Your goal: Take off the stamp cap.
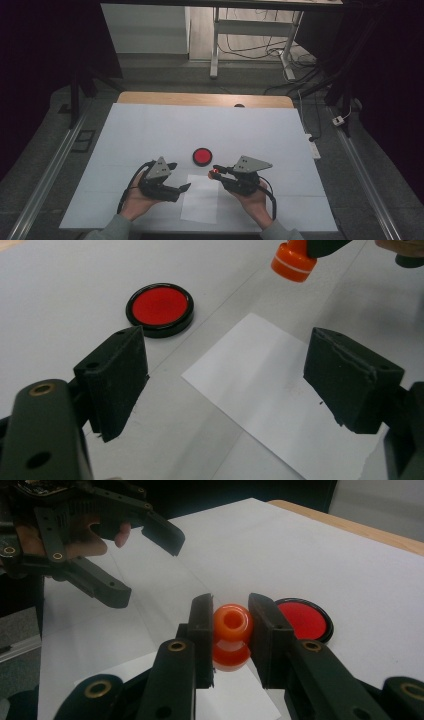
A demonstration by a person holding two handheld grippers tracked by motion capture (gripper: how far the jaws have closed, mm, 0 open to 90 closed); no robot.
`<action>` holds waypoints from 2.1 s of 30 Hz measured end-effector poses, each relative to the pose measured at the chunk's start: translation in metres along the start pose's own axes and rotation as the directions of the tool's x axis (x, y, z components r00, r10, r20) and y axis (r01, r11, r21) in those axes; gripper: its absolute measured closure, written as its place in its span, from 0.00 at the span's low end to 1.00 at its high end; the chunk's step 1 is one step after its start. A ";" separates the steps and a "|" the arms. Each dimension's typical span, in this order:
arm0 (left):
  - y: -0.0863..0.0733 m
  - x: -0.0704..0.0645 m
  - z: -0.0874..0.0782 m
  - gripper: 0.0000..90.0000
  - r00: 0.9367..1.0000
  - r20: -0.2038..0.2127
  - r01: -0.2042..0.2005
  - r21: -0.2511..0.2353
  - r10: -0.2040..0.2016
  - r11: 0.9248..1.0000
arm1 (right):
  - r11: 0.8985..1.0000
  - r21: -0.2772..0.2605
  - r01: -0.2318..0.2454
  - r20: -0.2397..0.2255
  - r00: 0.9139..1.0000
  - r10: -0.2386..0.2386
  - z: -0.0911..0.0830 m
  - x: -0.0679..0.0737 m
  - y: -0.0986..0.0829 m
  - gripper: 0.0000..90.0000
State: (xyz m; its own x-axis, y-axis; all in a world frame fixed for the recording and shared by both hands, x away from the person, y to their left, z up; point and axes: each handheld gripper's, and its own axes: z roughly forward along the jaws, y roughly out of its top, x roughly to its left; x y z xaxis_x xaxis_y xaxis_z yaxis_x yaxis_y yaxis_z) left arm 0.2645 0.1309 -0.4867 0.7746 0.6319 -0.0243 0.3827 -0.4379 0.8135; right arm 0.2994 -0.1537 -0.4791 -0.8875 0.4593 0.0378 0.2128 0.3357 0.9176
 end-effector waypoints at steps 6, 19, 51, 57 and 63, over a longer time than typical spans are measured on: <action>0.005 -0.001 0.007 0.20 1.000 0.013 -0.011 0.000 0.011 1.000 | 1.000 -0.005 0.002 0.004 1.000 -0.002 -0.001 -0.001 0.001 0.80; 0.016 -0.010 0.023 0.22 0.998 0.037 -0.047 0.004 0.047 0.999 | 1.000 -0.009 0.002 0.006 1.000 -0.002 -0.002 0.000 0.001 0.80; 0.028 -0.027 0.046 0.31 0.992 0.054 -0.113 0.002 0.112 0.994 | 1.000 -0.003 0.006 -0.002 1.000 -0.006 0.000 0.002 0.001 0.80; 0.029 -0.032 0.053 0.38 0.990 0.041 -0.139 0.002 0.138 0.990 | 1.000 -0.005 0.001 -0.008 1.000 -0.001 0.000 0.002 0.001 0.80; 0.029 -0.035 0.055 0.45 0.989 0.020 -0.150 -0.005 0.150 0.989 | 1.000 -0.006 -0.001 -0.012 1.000 0.001 0.000 0.002 0.001 0.80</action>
State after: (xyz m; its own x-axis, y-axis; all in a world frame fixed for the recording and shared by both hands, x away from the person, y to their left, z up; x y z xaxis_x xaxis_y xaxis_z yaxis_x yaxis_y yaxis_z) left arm 0.2767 0.0610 -0.4947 0.8330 0.5464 0.0865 0.2599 -0.5245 0.8108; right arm 0.2978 -0.1523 -0.4785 -0.8922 0.4495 0.0433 0.2113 0.3308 0.9198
